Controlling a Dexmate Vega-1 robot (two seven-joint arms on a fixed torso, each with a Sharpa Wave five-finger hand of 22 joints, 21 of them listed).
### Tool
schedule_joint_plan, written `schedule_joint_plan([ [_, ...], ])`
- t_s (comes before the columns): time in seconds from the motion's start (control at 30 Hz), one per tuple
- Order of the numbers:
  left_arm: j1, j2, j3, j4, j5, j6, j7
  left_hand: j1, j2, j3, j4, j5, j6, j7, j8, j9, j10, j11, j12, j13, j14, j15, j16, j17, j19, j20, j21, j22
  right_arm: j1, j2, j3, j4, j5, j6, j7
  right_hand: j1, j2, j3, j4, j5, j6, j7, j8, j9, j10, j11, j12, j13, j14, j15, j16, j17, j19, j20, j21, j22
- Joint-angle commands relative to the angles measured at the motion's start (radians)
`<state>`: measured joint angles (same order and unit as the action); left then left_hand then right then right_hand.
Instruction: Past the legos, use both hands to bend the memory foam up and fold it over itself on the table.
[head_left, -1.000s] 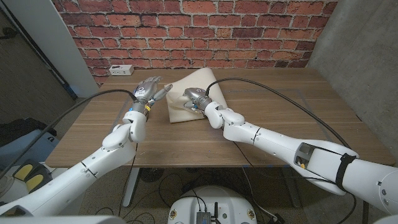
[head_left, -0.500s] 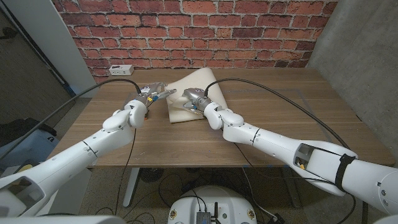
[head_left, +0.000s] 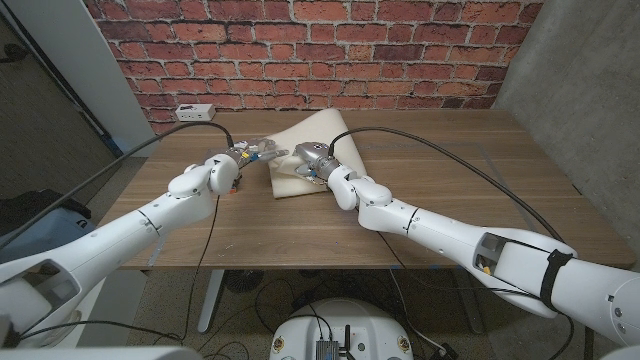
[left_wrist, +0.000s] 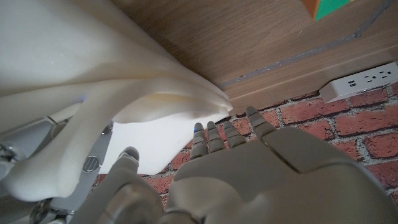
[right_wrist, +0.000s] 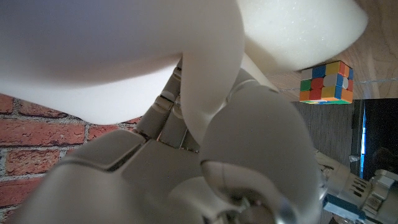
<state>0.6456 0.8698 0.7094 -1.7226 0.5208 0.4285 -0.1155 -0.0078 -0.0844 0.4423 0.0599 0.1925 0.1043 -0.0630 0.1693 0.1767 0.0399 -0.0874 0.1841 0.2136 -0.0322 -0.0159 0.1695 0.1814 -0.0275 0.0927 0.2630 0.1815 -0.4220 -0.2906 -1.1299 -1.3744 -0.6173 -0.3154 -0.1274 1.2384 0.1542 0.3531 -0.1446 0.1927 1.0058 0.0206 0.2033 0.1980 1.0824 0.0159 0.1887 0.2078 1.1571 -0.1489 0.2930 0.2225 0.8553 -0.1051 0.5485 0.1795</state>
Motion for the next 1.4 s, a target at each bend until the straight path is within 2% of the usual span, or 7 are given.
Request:
schedule_joint_plan([
  [0.03, -0.056, -0.019, 0.046, 0.070, 0.001, -0.056, -0.047, -0.002, -0.015, -0.012, 0.008, 0.008, -0.022, -0.015, -0.001, -0.001, -0.024, -0.014, -0.005, -0.005, -0.018, 0.002, 0.008, 0.002, -0.004, 0.002, -0.004, 0.003, -0.006, -0.003, 0.002, -0.007, -0.018, 0.000, -0.004, -0.001, 0.005, 0.003, 0.006, 0.006, 0.008, -0.010, 0.007, 0.004, 0.008, 0.001, 0.006, 0.000, -0.013, -0.019, -0.002, 0.000, -0.004, -0.022, 0.007, 0.004],
  [0.33, -0.104, -0.048, 0.086, 0.113, 0.036, -0.069, -0.086, 0.007, -0.014, -0.054, 0.047, 0.022, -0.151, -0.085, -0.001, -0.001, -0.156, -0.039, -0.010, -0.021, -0.075, 0.006, 0.005, 0.001, -0.035, -0.003, -0.035, 0.004, -0.006, 0.005, 0.007, 0.006, -0.012, 0.007, -0.001, -0.002, 0.004, 0.003, 0.005, 0.006, 0.008, -0.009, 0.007, 0.004, 0.010, 0.002, 0.007, 0.000, -0.013, -0.021, -0.003, 0.000, -0.005, -0.022, 0.009, 0.004],
  [0.93, -0.247, -0.142, 0.223, 0.267, 0.160, -0.065, -0.246, 0.009, -0.018, -0.086, 0.067, 0.029, -0.086, -0.051, 0.023, -0.002, -0.088, -0.028, 0.026, -0.026, -0.092, 0.005, 0.014, 0.001, -0.069, -0.002, -0.054, 0.005, 0.001, 0.001, 0.010, -0.004, 0.001, 0.000, 0.033, -0.005, 0.006, 0.002, 0.004, 0.007, -0.005, -0.002, 0.003, 0.004, 0.002, 0.021, 0.004, 0.001, -0.026, -0.011, -0.006, 0.004, -0.010, -0.017, 0.013, 0.004],
  [1.07, -0.250, -0.147, 0.225, 0.277, 0.158, -0.073, -0.240, 0.009, -0.019, -0.089, 0.068, 0.029, -0.092, -0.046, 0.020, -0.001, -0.092, -0.023, 0.024, -0.026, -0.091, 0.005, 0.015, 0.001, -0.069, 0.001, -0.054, 0.005, 0.017, -0.021, 0.009, -0.023, 0.012, 0.020, 0.089, -0.106, -0.042, -0.059, 0.043, -0.007, -0.091, 0.005, -0.020, 0.003, -0.038, 0.032, -0.004, 0.001, -0.072, 0.014, -0.015, 0.012, -0.032, 0.028, 0.011, 0.002],
  [1.23, -0.255, -0.152, 0.228, 0.283, 0.160, -0.081, -0.232, 0.010, -0.019, -0.091, 0.070, 0.030, -0.096, -0.043, 0.018, -0.001, -0.093, -0.023, 0.023, -0.026, -0.089, 0.003, 0.016, 0.001, -0.066, 0.002, -0.053, 0.005, 0.043, -0.046, 0.002, -0.050, 0.021, 0.032, 0.186, -0.300, -0.114, -0.166, 0.109, -0.016, -0.190, 0.002, -0.022, 0.002, -0.129, 0.033, -0.009, 0.002, -0.165, 0.047, -0.036, 0.019, -0.079, 0.079, -0.014, 0.000],
  [1.27, -0.256, -0.153, 0.229, 0.285, 0.160, -0.084, -0.232, 0.010, -0.019, -0.092, 0.070, 0.030, -0.096, -0.043, 0.018, -0.001, -0.093, -0.023, 0.023, -0.026, -0.087, 0.002, 0.017, 0.001, -0.066, 0.003, -0.053, 0.005, 0.046, -0.049, 0.003, -0.052, 0.027, 0.037, 0.202, -0.371, -0.144, -0.205, 0.133, -0.011, -0.232, -0.001, -0.024, 0.001, -0.151, 0.035, -0.006, 0.002, -0.197, 0.064, -0.045, 0.018, -0.085, 0.087, -0.022, -0.001],
  [1.4, -0.259, -0.158, 0.231, 0.292, 0.160, -0.087, -0.230, 0.010, -0.019, -0.094, 0.071, 0.031, -0.099, -0.040, 0.016, -0.001, -0.093, -0.023, 0.023, -0.026, -0.085, 0.002, 0.018, 0.000, -0.063, 0.003, -0.052, 0.005, 0.060, -0.063, 0.009, -0.062, 0.044, 0.059, 0.254, -0.510, -0.201, -0.283, 0.180, 0.011, -0.286, 0.008, -0.017, 0.001, -0.228, 0.049, -0.006, 0.002, -0.286, 0.099, -0.074, 0.011, -0.118, 0.115, -0.053, -0.001],
])
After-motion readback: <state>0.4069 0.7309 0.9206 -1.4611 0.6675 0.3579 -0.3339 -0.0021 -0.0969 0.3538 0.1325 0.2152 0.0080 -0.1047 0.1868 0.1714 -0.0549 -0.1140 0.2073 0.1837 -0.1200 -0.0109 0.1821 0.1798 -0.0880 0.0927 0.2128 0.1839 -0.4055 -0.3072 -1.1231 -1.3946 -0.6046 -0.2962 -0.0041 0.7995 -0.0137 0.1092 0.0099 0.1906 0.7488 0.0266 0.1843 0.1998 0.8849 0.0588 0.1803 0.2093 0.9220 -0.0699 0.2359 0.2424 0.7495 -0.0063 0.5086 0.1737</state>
